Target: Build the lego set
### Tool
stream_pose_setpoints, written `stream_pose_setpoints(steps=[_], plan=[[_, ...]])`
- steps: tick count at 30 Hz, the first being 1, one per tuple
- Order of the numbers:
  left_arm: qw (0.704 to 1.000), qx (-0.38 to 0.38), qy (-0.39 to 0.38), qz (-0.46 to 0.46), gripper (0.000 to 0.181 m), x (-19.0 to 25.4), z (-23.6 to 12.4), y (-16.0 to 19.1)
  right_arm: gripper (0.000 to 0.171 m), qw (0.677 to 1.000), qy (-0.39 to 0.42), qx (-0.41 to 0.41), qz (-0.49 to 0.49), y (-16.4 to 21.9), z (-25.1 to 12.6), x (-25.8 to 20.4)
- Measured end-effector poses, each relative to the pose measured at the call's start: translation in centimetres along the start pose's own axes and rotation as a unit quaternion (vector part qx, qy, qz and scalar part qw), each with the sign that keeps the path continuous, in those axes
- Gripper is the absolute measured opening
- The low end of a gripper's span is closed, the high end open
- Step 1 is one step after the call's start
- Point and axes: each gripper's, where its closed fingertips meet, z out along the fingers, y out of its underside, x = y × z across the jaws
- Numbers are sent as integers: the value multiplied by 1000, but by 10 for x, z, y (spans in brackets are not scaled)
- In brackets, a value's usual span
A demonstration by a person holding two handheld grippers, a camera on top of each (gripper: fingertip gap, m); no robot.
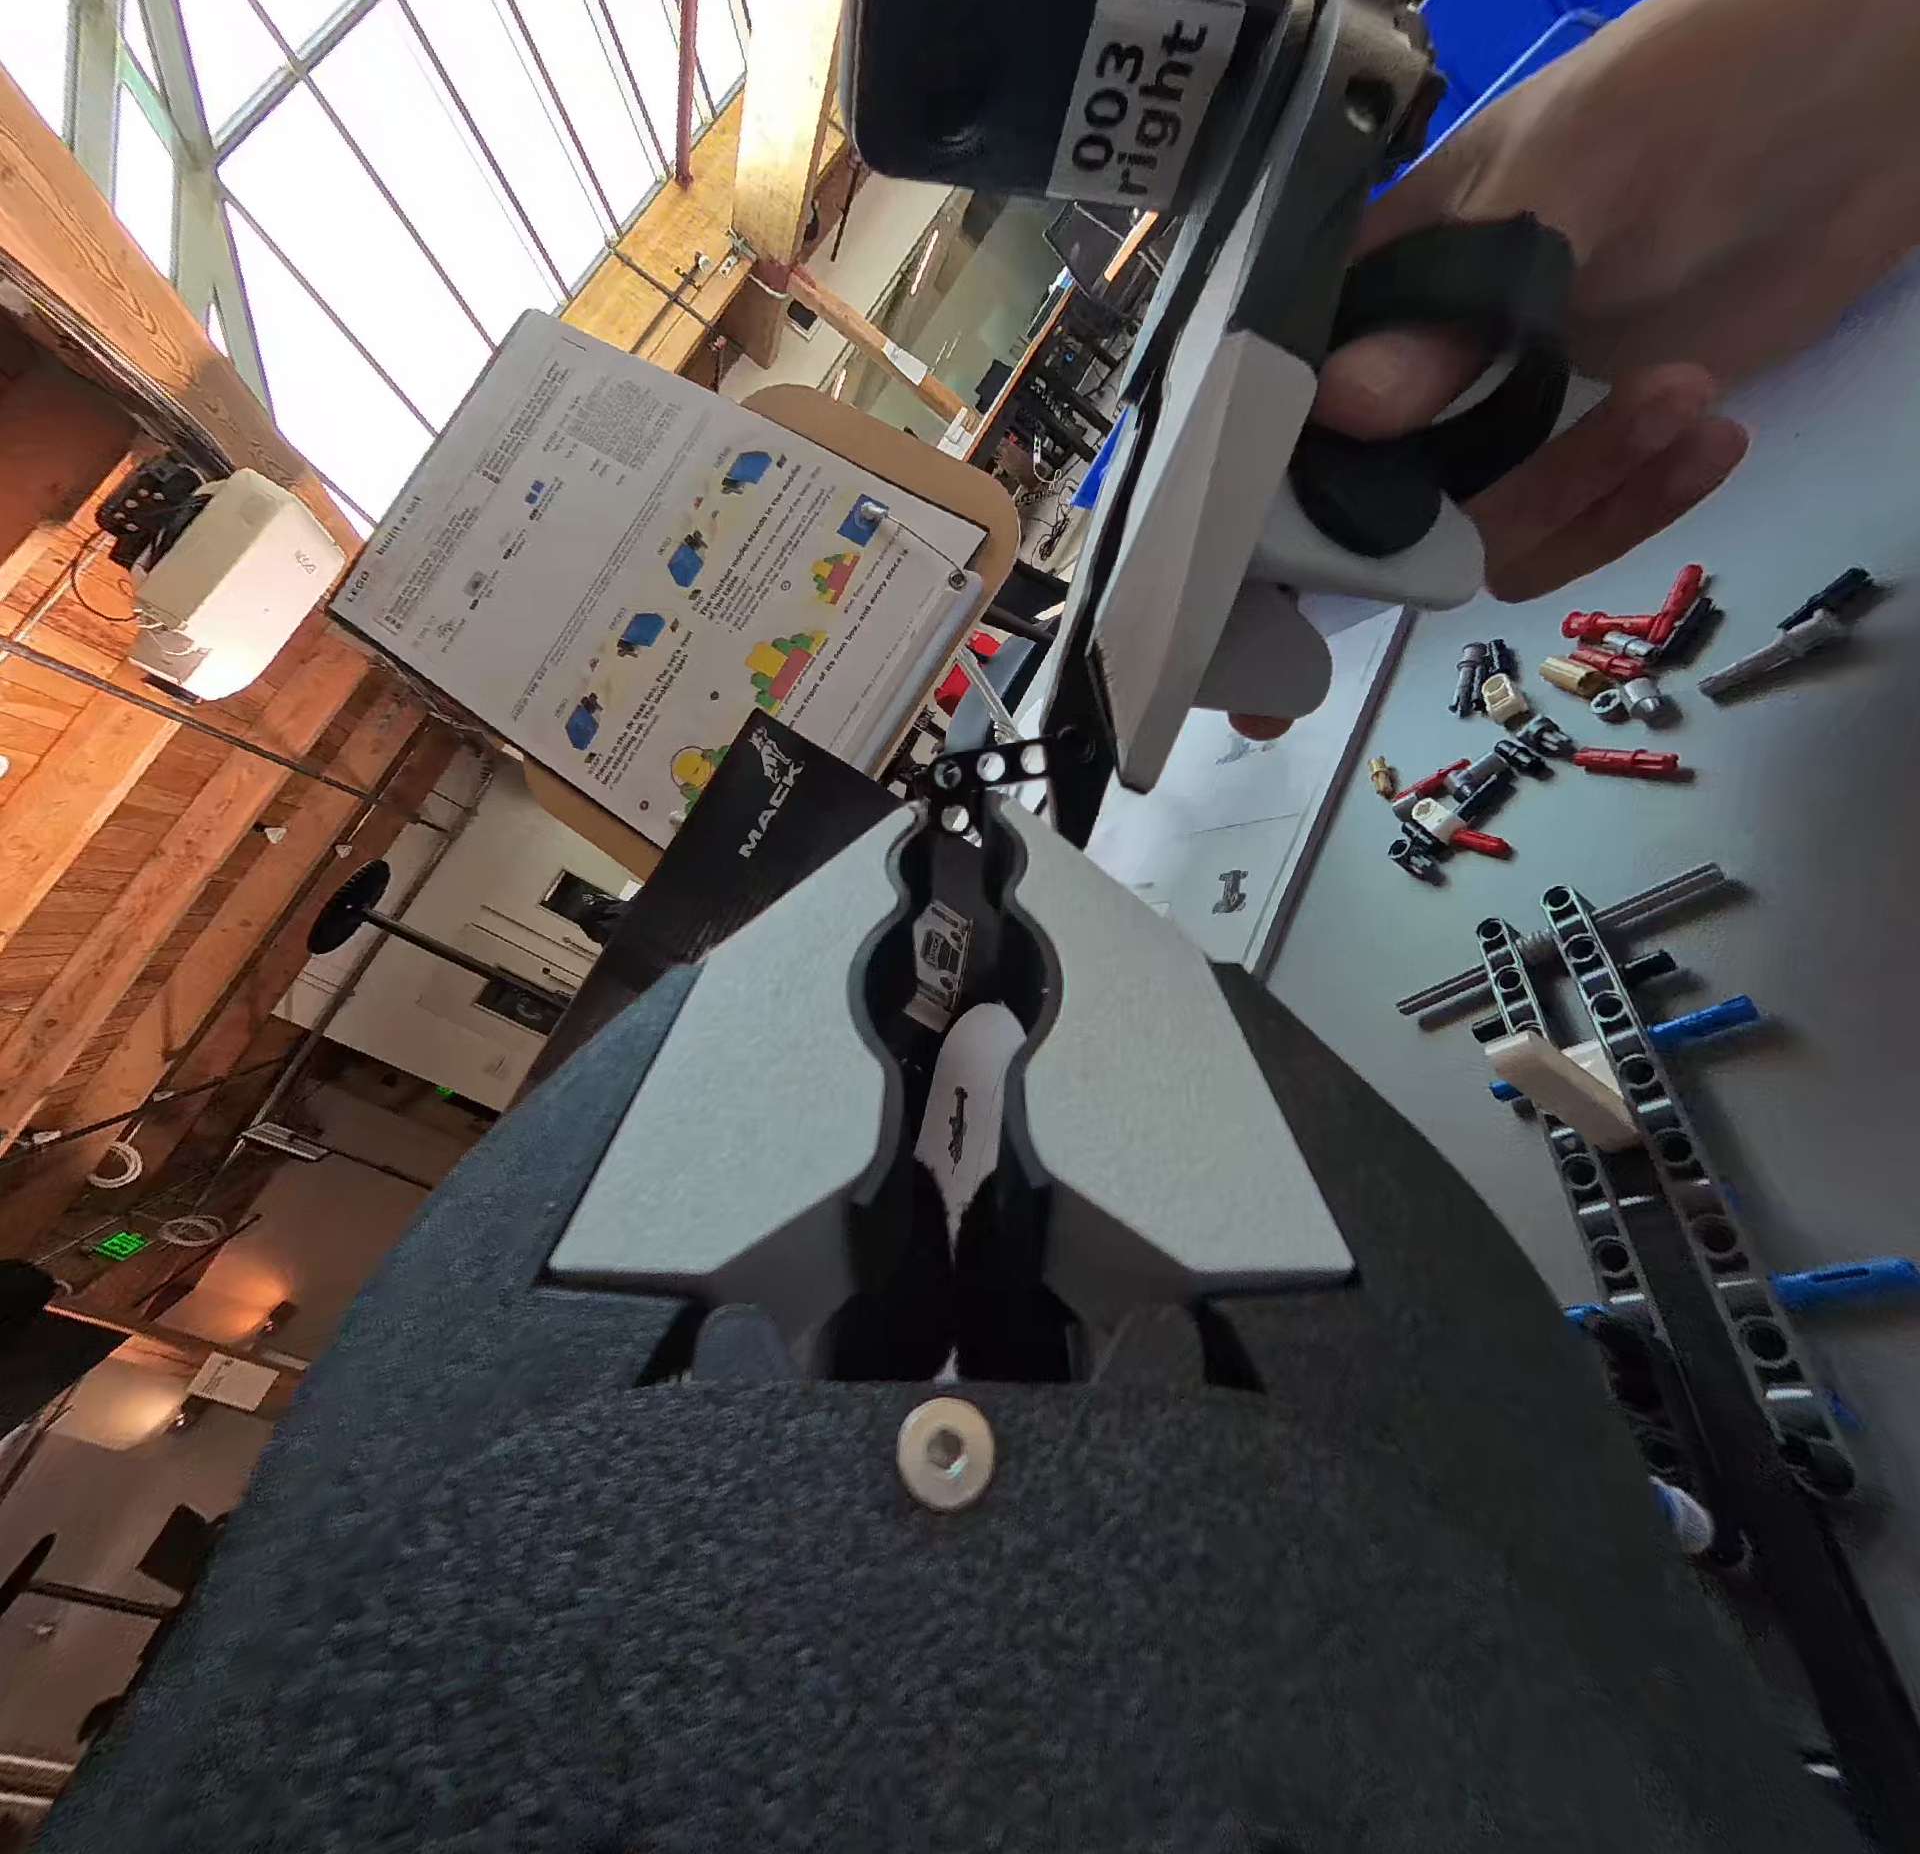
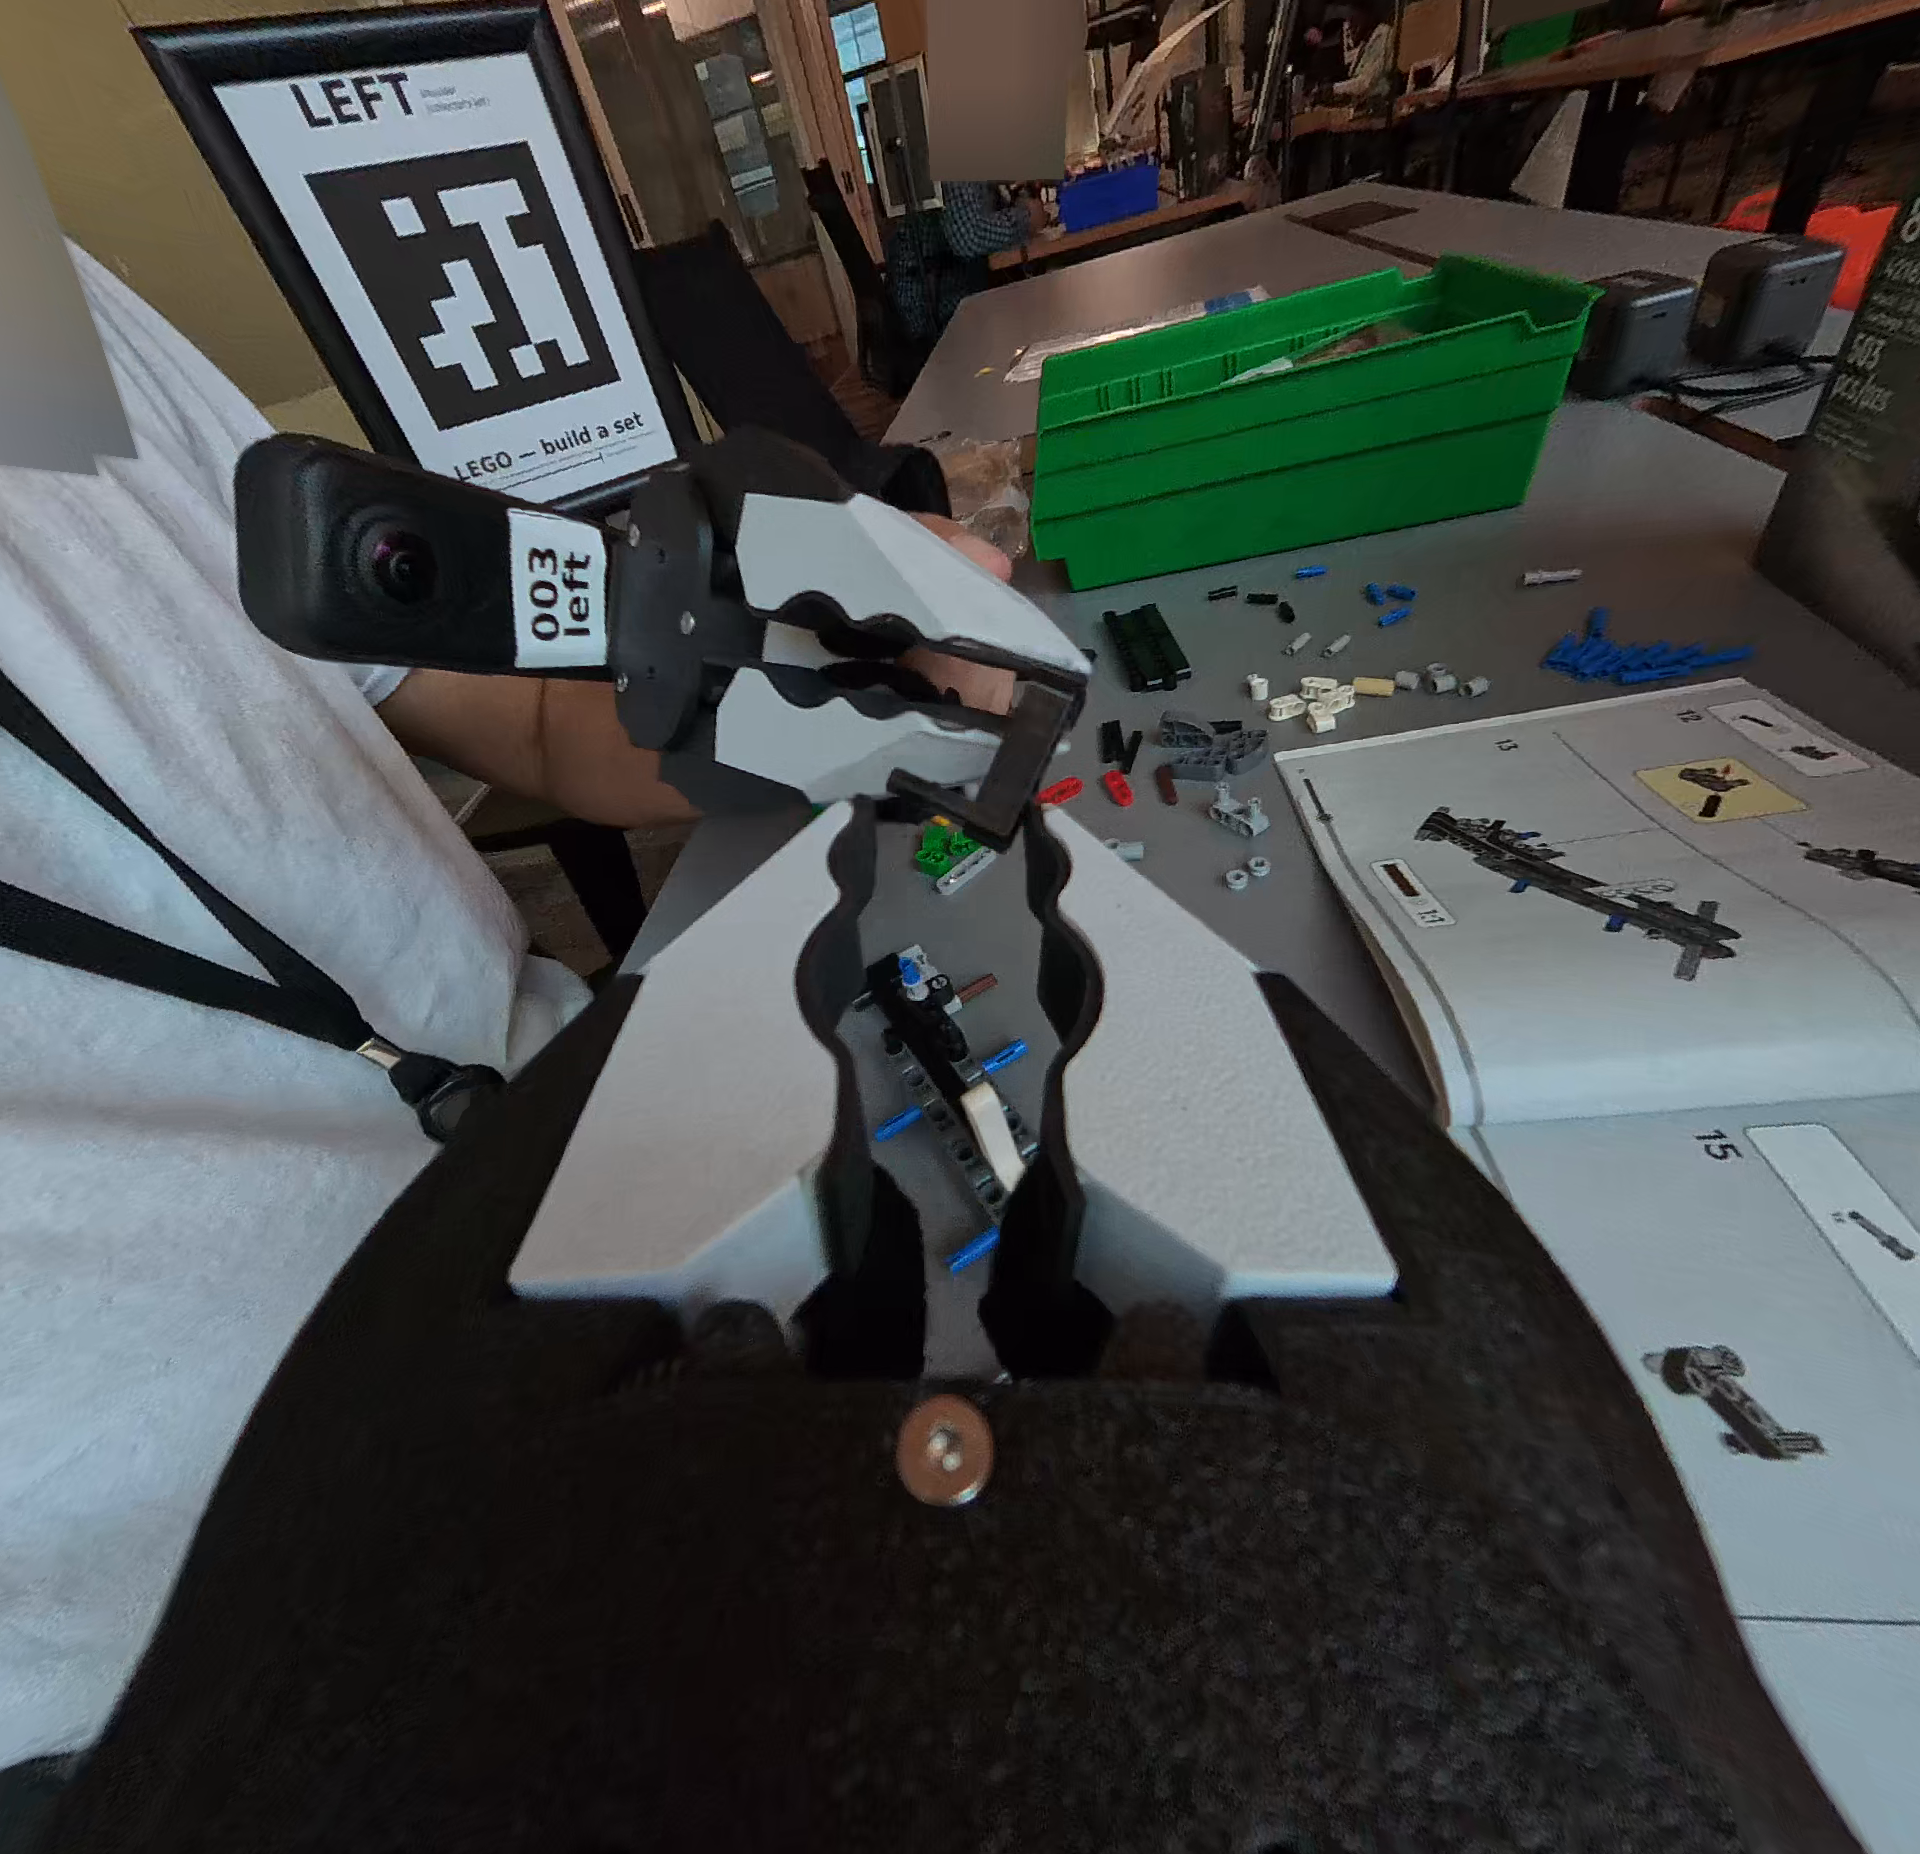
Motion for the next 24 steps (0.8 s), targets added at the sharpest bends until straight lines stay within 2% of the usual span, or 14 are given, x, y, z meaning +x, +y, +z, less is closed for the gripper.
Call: stream_pose_setpoints(steps=[4,7,9,13,14,17,20,22,24], plan=[[999,-10,-8,43,7,9,1,7,34,1000,28,-4,2,10,3,4],[999,-17,0,39,6,13,2,11,32,998,64,14,-19,1,2,12],[999,-24,-5,42,6,12,1,13,23,994,94,24,-47,-4,-4,17],[999,-26,-8,46,7,11,-1,12,28,991,115,4,-71,1,-5,19],[998,-25,-9,56,7,13,-1,11,26,990,121,4,-66,0,-5,21],[996,-34,-8,76,7,19,0,12,6,992,117,-19,-45,8,-3,22],[997,-36,9,61,8,25,1,13,5,991,122,-28,-53,12,-6,23],[998,-43,13,44,0,25,1,12,4,981,159,-49,-99,16,-12,31],[998,-51,40,-4,11,27,-1,11,4,963,198,-73,-165,18,-19,38]])
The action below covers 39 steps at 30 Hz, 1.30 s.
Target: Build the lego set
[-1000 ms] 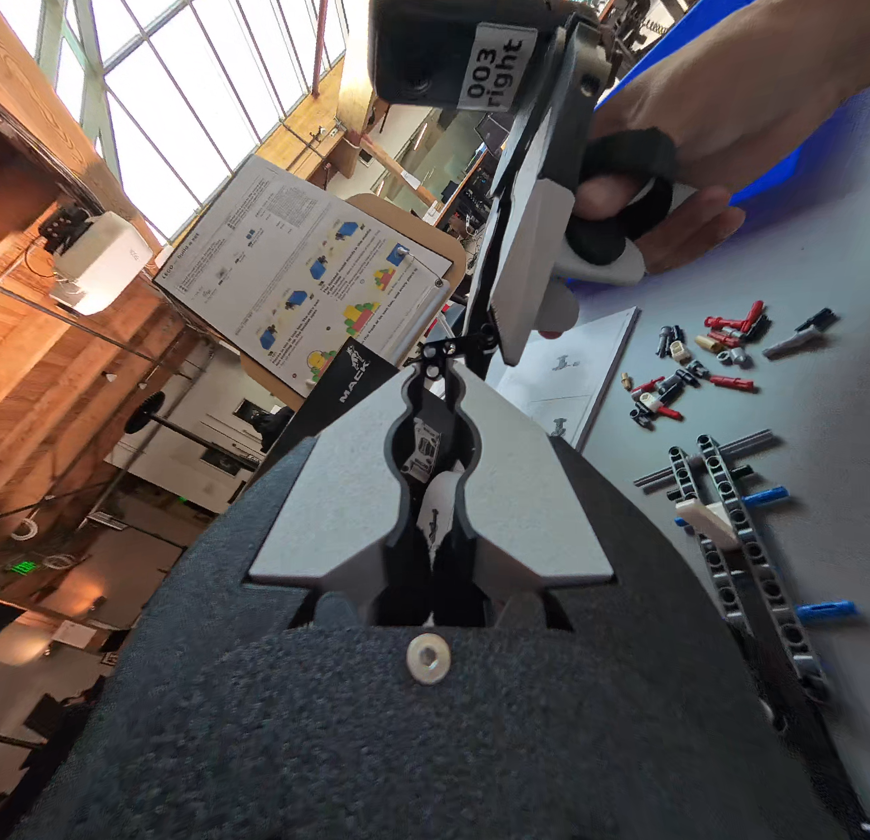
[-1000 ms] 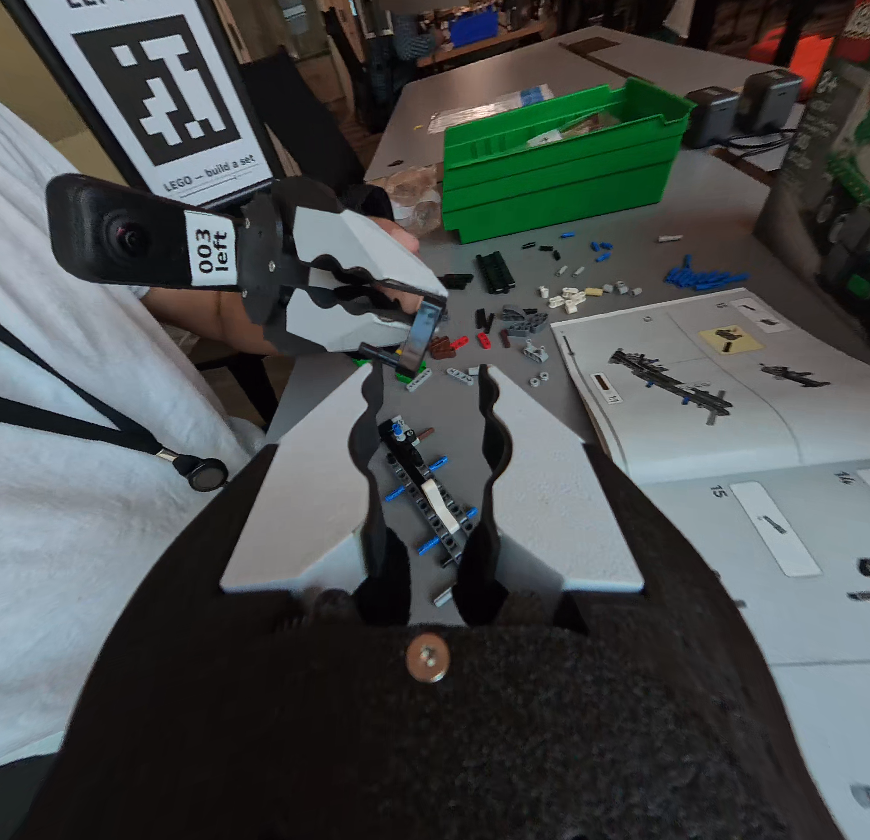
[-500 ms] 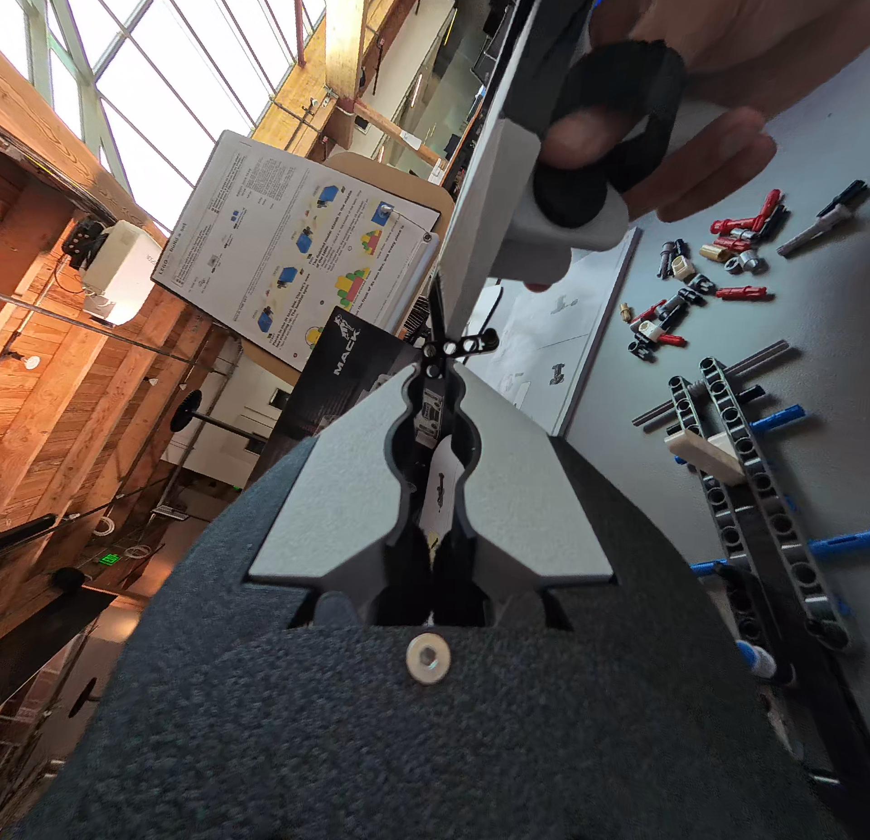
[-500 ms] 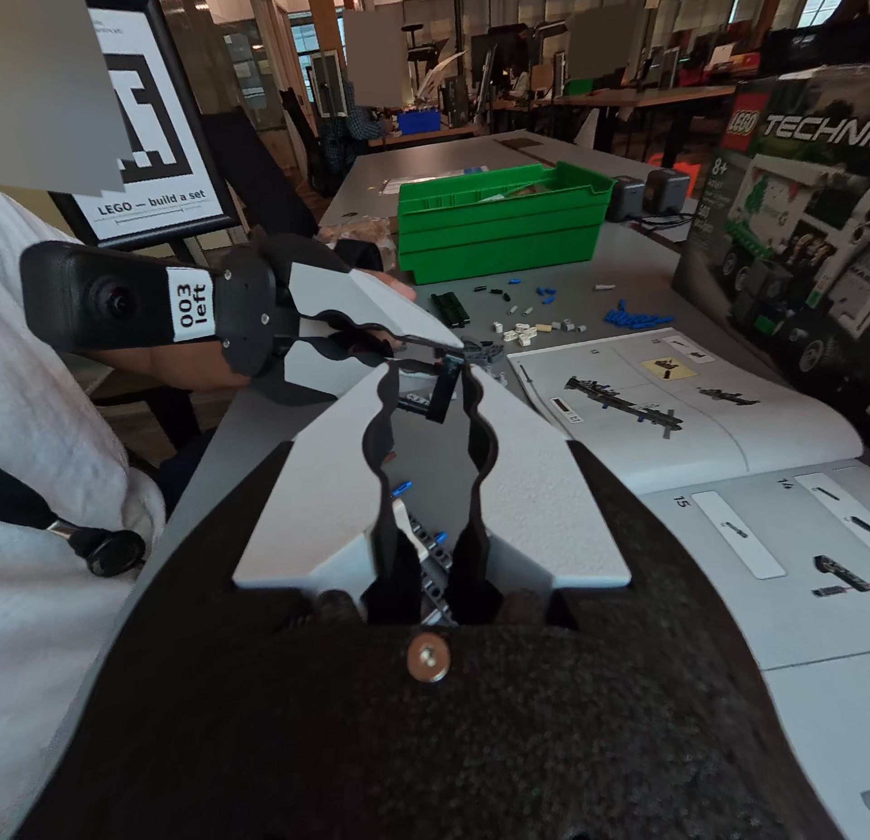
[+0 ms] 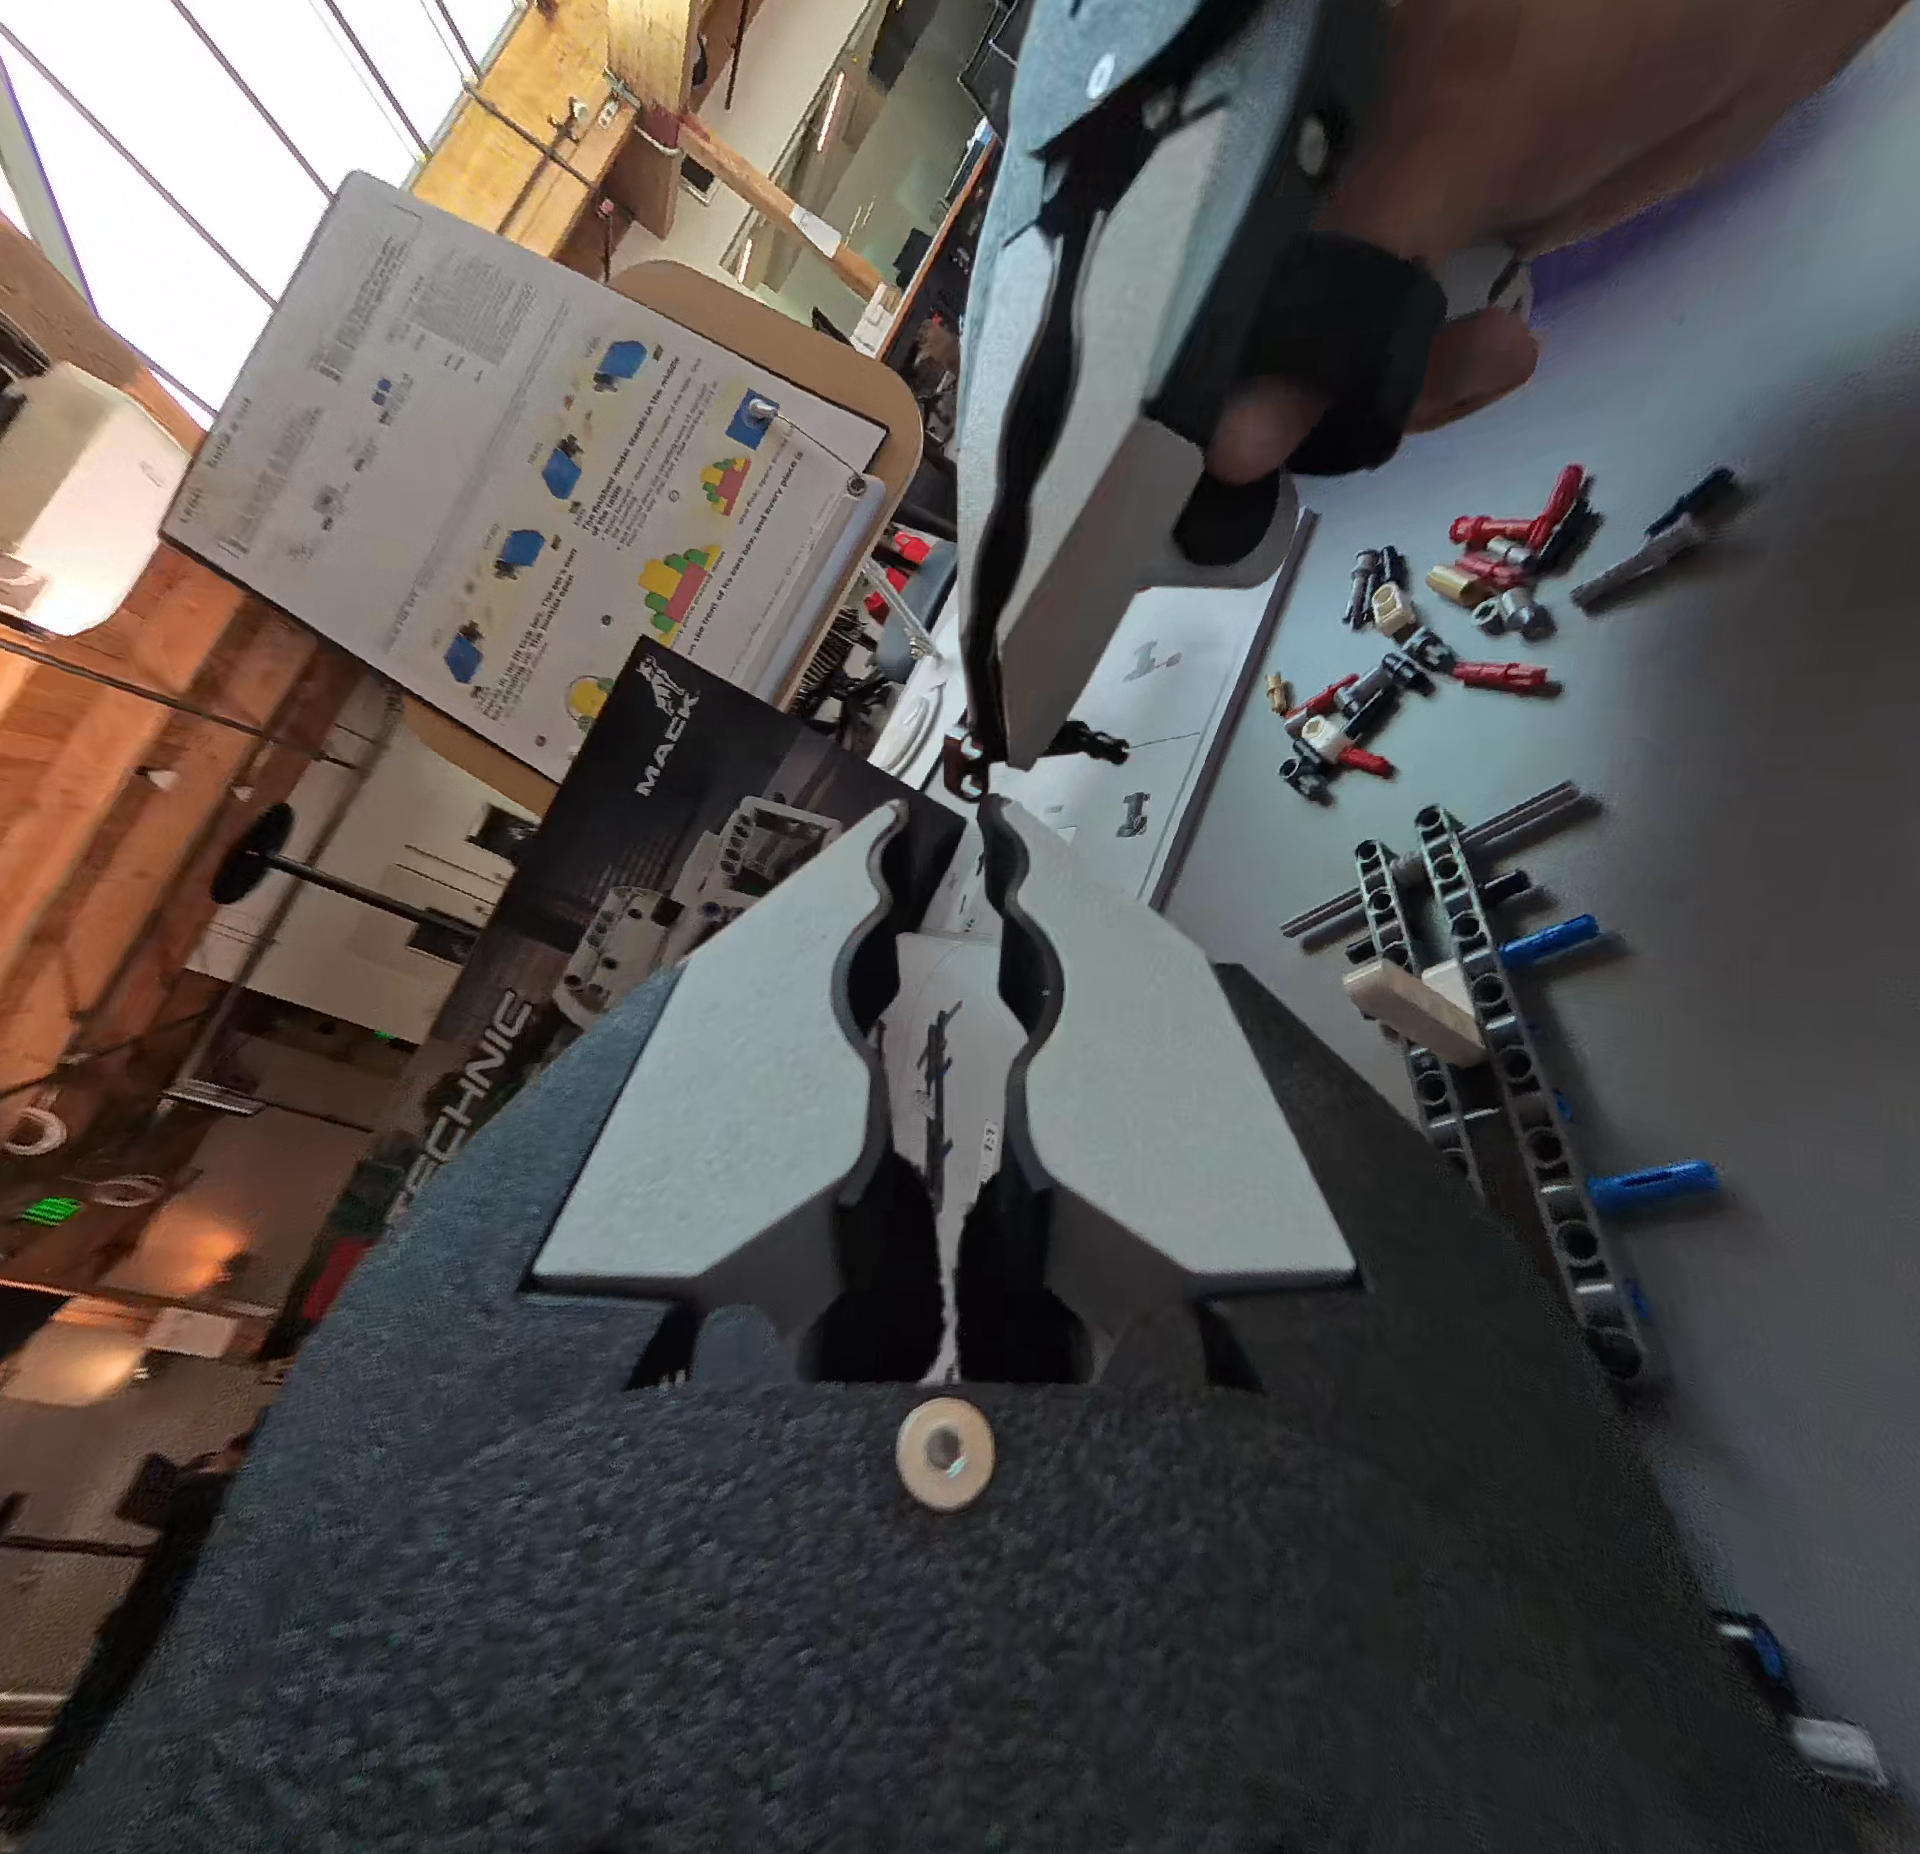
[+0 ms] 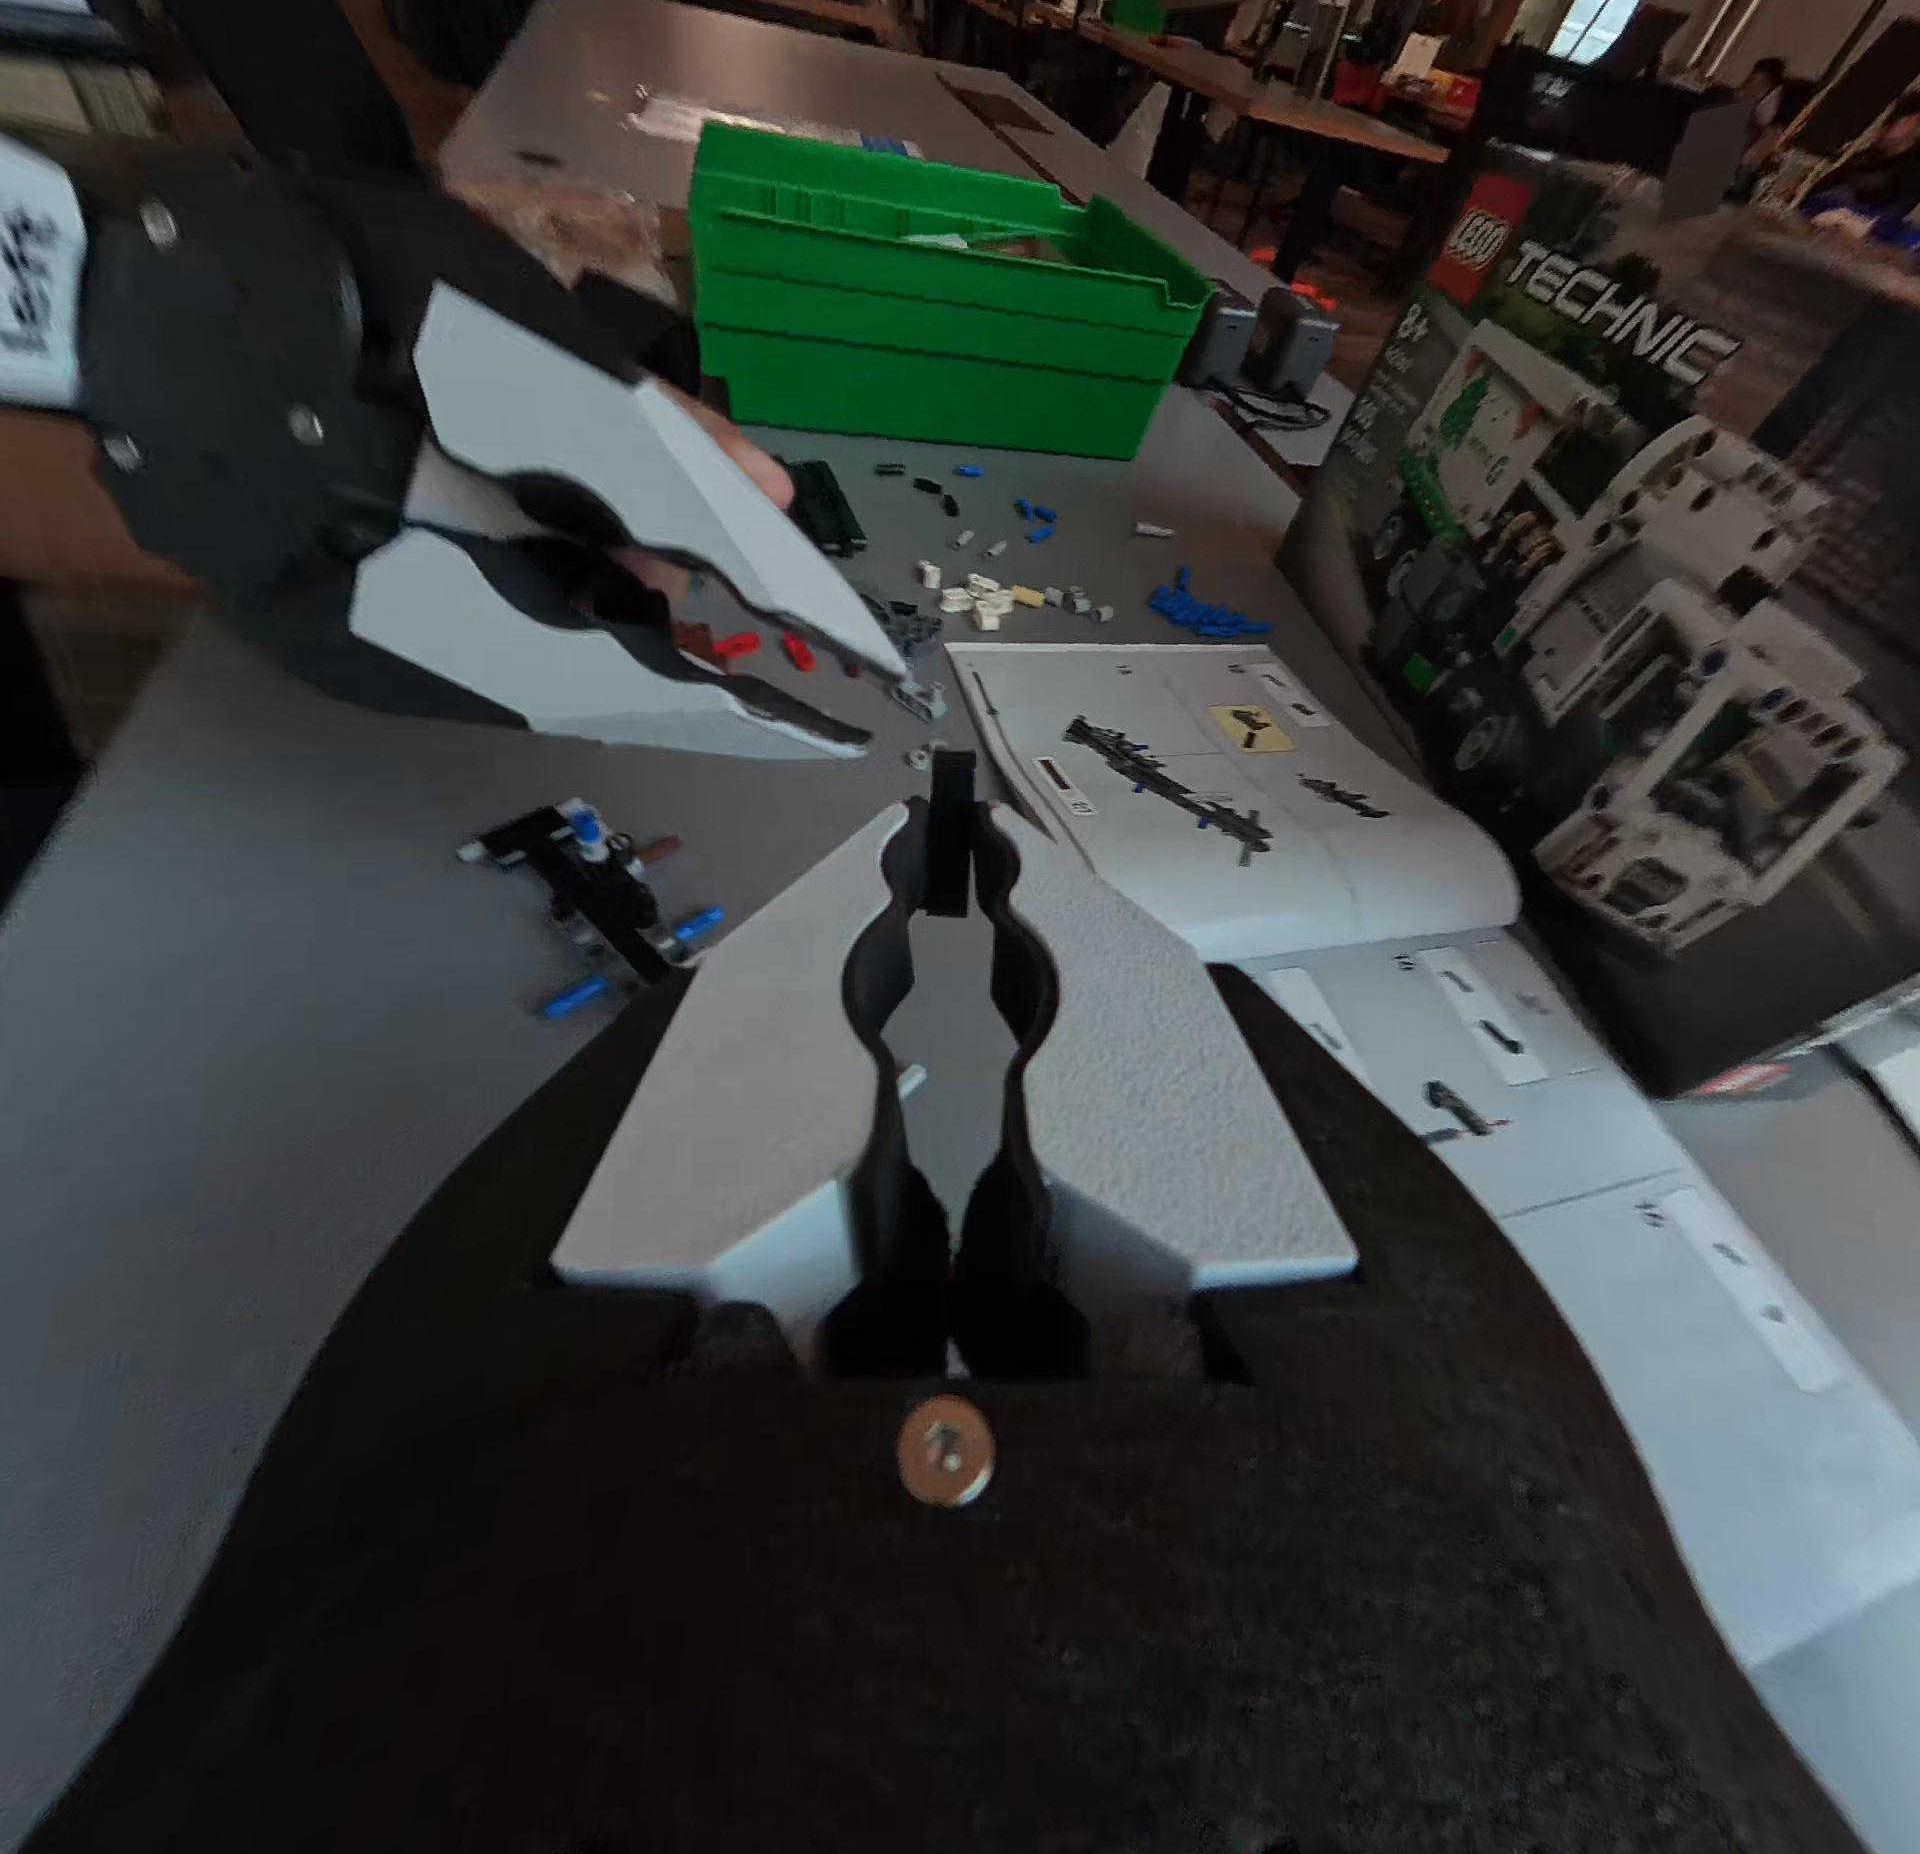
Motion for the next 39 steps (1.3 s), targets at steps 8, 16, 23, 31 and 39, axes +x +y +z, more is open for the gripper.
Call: stream_pose_setpoints(steps=[8,16,23,31,39], plan=[[985,-3,139,-105,25,11,-5,0,4,933,118,-23,-338,-4,-2,-8],[971,-12,188,-145,22,16,-4,3,5,930,103,-23,-352,3,2,-14],[948,1,240,-209,14,25,-5,2,5,915,100,-25,-389,3,7,-25],[929,-5,255,-269,21,22,-4,4,5,904,134,0,-407,-5,1,-20],[886,6,296,-356,15,26,-5,-4,5,921,132,-18,-367,3,4,-14]])
